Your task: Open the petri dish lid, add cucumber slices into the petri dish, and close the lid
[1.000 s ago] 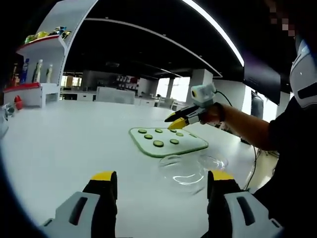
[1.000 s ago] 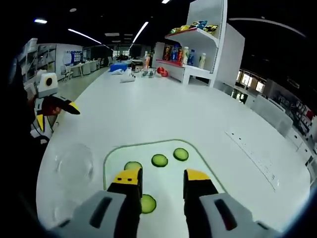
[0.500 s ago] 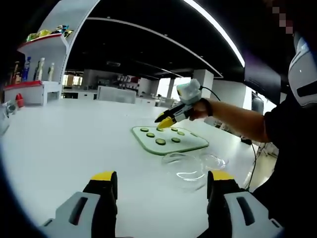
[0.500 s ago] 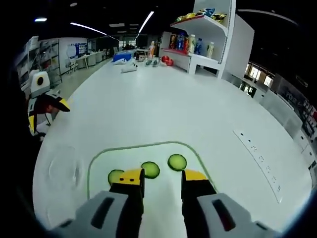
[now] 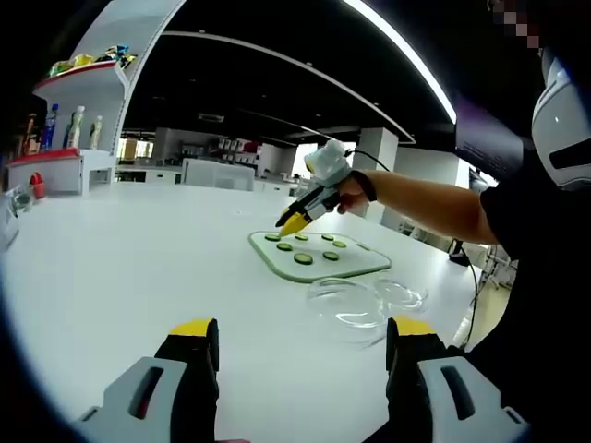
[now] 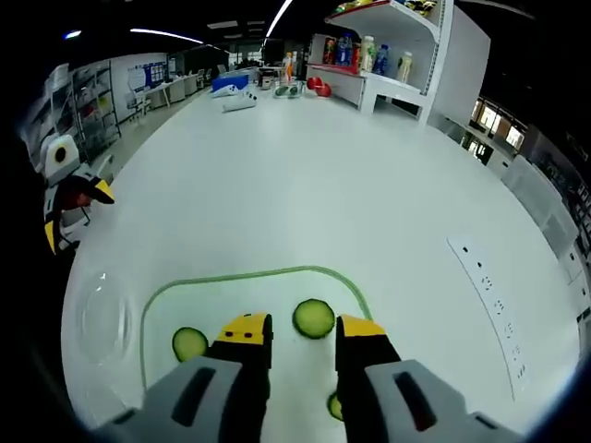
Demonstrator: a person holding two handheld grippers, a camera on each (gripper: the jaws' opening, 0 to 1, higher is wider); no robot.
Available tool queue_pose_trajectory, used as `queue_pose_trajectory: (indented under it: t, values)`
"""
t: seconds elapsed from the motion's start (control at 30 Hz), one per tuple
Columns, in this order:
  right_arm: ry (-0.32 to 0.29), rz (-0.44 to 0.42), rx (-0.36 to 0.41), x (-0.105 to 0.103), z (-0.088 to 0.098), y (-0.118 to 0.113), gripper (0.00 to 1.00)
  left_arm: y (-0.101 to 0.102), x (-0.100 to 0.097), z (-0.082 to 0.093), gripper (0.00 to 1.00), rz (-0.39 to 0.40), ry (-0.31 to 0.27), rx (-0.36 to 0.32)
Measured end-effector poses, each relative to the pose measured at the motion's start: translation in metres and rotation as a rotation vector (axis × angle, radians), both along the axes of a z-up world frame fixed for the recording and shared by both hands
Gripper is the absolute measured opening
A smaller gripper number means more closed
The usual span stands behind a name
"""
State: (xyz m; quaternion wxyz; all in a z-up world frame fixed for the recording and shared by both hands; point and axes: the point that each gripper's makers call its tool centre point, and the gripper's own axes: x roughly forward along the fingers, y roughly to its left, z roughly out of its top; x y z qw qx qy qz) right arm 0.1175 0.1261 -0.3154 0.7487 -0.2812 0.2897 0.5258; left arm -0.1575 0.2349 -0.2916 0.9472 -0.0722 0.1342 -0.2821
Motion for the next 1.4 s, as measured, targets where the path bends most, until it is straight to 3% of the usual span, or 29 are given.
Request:
queue_pose_trajectory:
  t: [0.13,0.47,0.73,0.93,1.4]
  values:
    - [0.041,-0.003,-0.022,0.002,-0.007,0.003,0.27,0.004,0.0,-0.001,0.74,0.007,0.003,-0.001]
    - [0.077,-0.014,-0.067,0.009,-0.017,0.008,0.27,0.008,0.001,-0.004,0.73,0.006,0.008,-0.007]
    - [0.118,-0.033,-0.062,0.001,-0.02,0.005,0.25,0.012,0.002,-0.006,0.73,0.01,0.009,-0.014]
    - [0.121,-0.054,-0.058,0.005,-0.021,0.004,0.2,0.012,0.001,-0.008,0.73,0.009,0.011,-0.016]
    - [0.122,-0.047,-0.056,-0.009,-0.018,0.005,0.19,0.012,-0.002,-0.011,0.73,0.009,0.018,-0.015]
